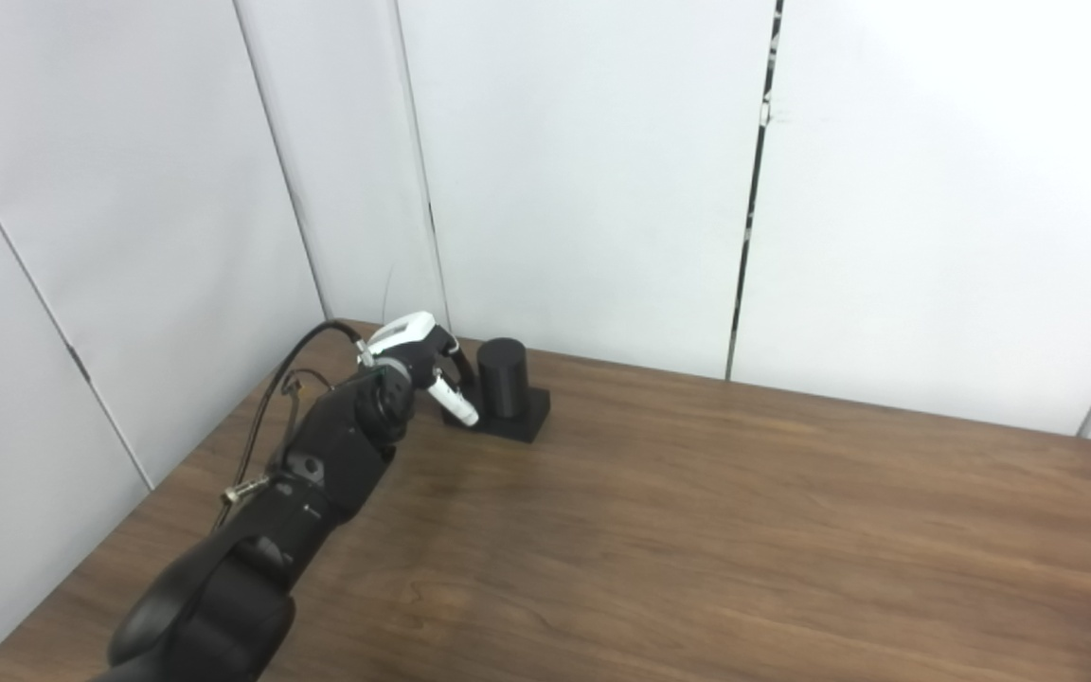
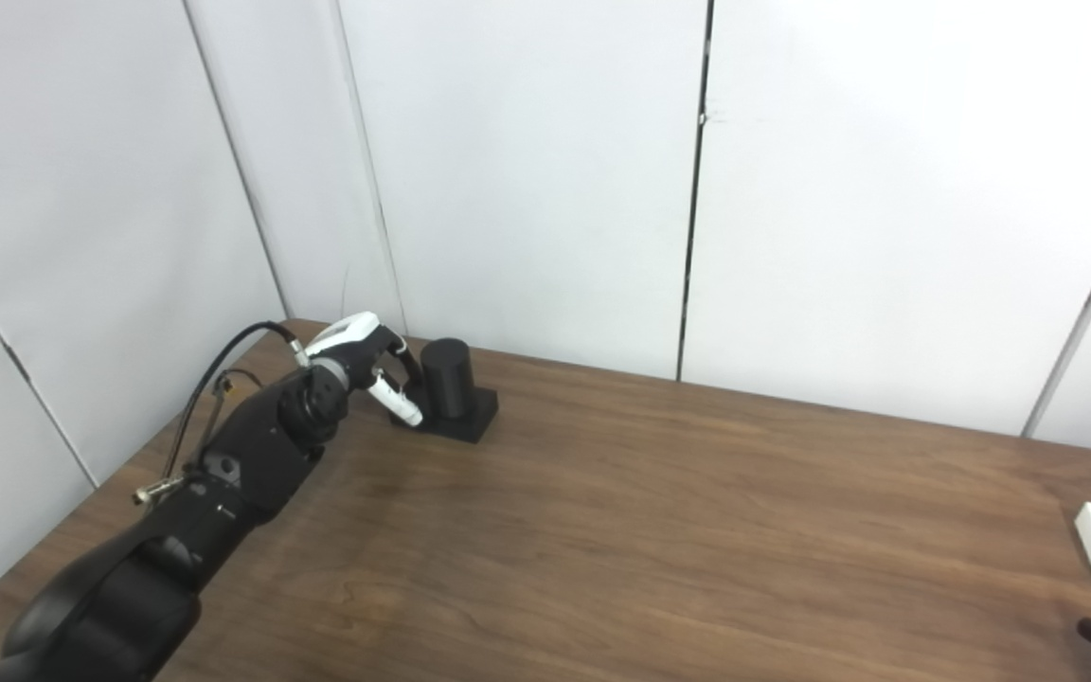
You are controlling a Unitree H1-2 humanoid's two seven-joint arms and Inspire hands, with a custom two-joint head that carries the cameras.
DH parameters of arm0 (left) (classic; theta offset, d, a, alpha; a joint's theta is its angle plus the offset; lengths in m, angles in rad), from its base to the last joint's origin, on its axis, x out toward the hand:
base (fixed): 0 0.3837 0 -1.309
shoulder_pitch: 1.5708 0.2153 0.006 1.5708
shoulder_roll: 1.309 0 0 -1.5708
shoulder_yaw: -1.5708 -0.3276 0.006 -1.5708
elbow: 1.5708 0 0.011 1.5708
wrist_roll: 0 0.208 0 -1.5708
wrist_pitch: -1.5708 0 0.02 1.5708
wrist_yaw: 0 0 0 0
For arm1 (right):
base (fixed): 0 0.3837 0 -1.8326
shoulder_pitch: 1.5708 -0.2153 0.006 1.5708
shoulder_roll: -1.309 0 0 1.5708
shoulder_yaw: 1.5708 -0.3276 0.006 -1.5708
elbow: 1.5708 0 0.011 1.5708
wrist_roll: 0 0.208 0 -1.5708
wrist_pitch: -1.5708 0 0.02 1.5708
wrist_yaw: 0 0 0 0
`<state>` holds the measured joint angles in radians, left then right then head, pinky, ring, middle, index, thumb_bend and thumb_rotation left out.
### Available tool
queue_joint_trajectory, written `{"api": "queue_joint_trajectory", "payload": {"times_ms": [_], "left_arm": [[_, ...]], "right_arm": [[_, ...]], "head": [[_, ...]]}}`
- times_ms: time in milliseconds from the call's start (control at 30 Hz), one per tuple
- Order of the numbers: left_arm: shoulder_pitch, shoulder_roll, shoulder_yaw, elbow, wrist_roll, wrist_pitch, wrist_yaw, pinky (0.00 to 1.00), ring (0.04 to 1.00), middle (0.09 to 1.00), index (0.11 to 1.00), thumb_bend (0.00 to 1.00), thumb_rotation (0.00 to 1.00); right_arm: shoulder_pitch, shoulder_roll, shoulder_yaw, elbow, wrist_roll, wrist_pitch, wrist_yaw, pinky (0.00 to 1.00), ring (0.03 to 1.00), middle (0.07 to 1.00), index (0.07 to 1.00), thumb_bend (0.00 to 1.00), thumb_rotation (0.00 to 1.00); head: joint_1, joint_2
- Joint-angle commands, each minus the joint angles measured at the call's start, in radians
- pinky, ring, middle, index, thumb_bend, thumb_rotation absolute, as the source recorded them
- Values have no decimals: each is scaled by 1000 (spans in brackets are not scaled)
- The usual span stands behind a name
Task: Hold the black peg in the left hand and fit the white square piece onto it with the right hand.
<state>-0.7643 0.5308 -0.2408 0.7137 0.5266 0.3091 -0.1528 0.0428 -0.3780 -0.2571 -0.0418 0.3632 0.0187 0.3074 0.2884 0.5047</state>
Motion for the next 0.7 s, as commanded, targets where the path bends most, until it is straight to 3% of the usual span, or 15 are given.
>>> {"api": "queue_joint_trajectory", "payload": {"times_ms": [0, 33, 133, 200, 267, 367, 533, 667], "left_arm": [[-2, 17, 12, -35, -12, 7, 1, 509, 599, 635, 496, 528, 60], [13, 16, 16, -58, -18, 9, -2, 438, 543, 595, 495, 526, 59], [59, 12, 21, -134, -29, 23, -13, 600, 686, 694, 495, 524, 61], [89, 10, 19, -181, -30, 21, -17, 536, 611, 641, 496, 524, 61], [121, 10, 11, -227, -24, 8, -15, 569, 640, 663, 496, 524, 61], [161, 6, -7, -278, -8, -9, -7, 499, 627, 653, 495, 524, 60], [209, 5, -19, -359, -2, 11, -32, 702, 793, 760, 497, 524, 62], [228, 2, -14, -400, -6, 18, -36, 664, 768, 729, 497, 524, 61]], "right_arm": [[-16, -12, 7, -21, 7, -20, 16, 1000, 979, 894, 1000, 582, 931], [-17, -14, 10, -21, 15, -19, 25, 1000, 979, 902, 1000, 577, 945], [-20, -9, 12, -29, 29, -4, 23, 1000, 993, 922, 1000, 567, 956], [-21, -2, 14, -42, 28, 13, 9, 1000, 996, 924, 1000, 578, 963], [-23, 4, 14, -53, 26, 30, -5, 1000, 990, 919, 1000, 567, 962], [-26, 8, 12, -68, 31, 54, -16, 1000, 996, 918, 1000, 546, 975], [-25, 2, 8, -83, 29, 63, -21, 1000, 997, 925, 1000, 520, 998], [-27, 2, 4, -85, 25, 69, -26, 1000, 994, 927, 1000, 540, 999]], "head": [[-3, 1], [-6, 3], [-15, 6], [-17, 6], [-24, 9], [-28, 11], [-32, 14], [-39, 20]]}}
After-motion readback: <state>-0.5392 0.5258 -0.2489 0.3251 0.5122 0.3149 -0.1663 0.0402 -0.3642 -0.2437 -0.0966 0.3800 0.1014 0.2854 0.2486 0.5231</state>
